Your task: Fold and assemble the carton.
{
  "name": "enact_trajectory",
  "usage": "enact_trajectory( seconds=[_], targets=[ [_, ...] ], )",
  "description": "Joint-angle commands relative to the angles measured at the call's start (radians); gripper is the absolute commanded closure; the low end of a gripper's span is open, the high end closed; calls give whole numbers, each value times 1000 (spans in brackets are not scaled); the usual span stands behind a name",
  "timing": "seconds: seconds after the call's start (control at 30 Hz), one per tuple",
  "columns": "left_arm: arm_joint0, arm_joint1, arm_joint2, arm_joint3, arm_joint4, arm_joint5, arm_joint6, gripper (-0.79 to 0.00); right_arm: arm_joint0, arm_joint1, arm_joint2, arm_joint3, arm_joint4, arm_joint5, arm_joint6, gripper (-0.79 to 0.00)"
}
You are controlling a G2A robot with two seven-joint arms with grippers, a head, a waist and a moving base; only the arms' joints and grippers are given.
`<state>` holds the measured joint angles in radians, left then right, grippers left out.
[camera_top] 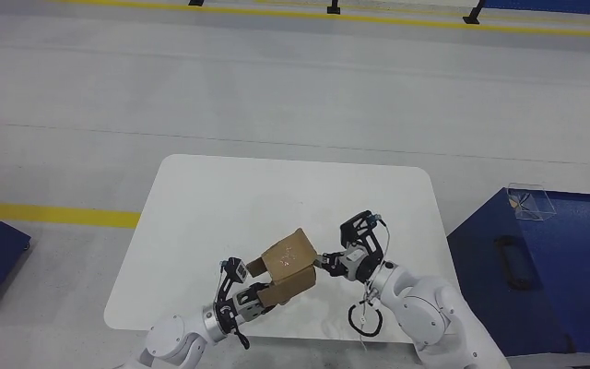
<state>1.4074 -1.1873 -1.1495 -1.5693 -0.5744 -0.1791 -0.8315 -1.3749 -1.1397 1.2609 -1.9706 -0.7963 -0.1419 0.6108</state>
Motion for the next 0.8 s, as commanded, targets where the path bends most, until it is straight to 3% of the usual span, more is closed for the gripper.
enact_trajectory(
  seconds=[0.0,0.27,0.77],
  targets=[
    [0,0,0,0,-7,3,-6,0,-4,0,6,-2,8,0,-7,-785],
    [1,1,-4,2,-36,9,-29,0,-21,3,44,15,26,22,-21,-785],
    [4,3,-5,3,-38,10,-34,0,-19,0,4,3,40,13,-1,-785]
  ],
)
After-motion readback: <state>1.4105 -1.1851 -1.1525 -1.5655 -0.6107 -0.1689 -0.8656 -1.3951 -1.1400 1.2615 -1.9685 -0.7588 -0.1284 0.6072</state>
